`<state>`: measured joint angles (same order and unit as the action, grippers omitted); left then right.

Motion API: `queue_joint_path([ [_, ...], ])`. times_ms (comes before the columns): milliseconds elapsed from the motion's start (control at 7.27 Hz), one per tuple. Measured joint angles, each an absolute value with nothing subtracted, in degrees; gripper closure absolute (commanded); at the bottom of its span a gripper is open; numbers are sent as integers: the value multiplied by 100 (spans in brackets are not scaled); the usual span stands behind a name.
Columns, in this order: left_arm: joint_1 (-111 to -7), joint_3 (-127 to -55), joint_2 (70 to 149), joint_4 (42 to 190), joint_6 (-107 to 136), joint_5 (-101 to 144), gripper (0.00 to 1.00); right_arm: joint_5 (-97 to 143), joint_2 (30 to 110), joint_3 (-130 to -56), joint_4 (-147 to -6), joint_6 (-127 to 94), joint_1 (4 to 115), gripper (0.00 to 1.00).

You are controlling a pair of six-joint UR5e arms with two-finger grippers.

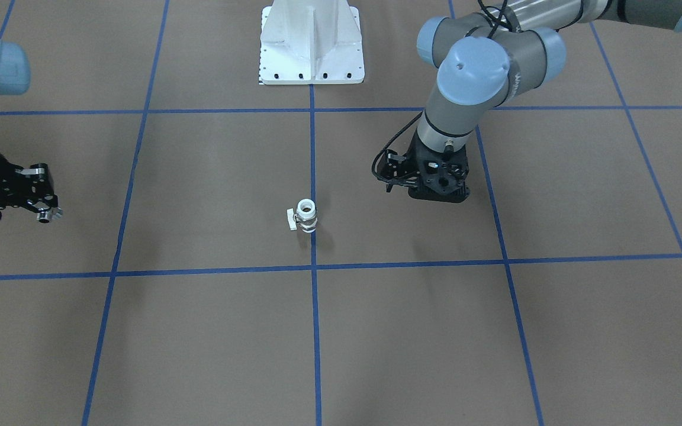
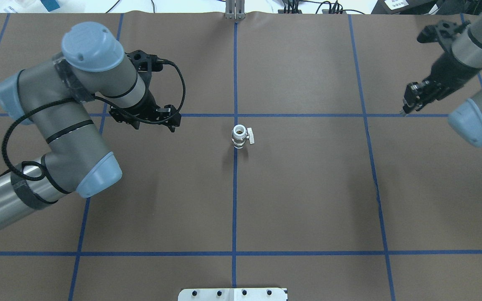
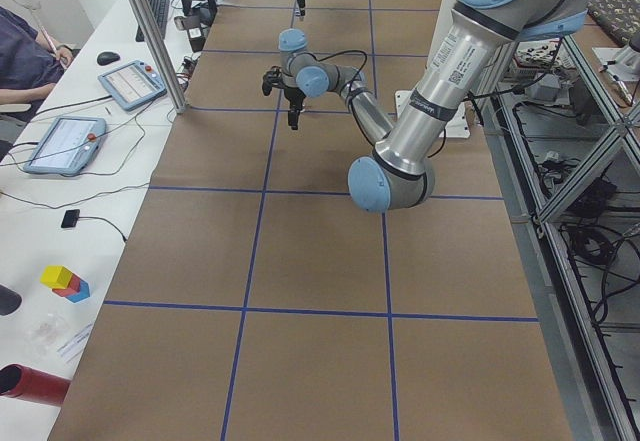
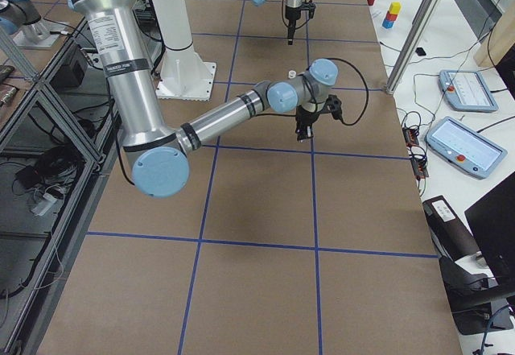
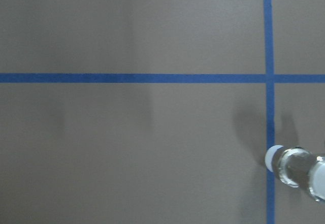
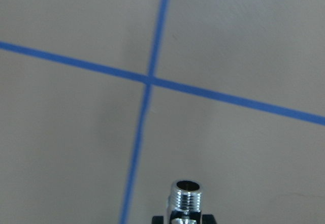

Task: Assemble PPR valve and pipe with both arms
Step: 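Lift the fitting and carry it over the valve while the left arm draws back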

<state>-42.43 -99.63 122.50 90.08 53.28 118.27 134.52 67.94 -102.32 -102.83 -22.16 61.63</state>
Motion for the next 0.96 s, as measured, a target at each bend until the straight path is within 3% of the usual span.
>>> queue_joint_path([
  [413, -4423, -10933, 11126, 9014, 5165, 11859, 0, 13161, 5298, -10220, -11567, -2883, 5617, 100],
  [963, -4588, -11372, 10619, 9023, 4622, 11871, 0, 12548, 4683, -10051, -11594, -4282, 4764, 100],
])
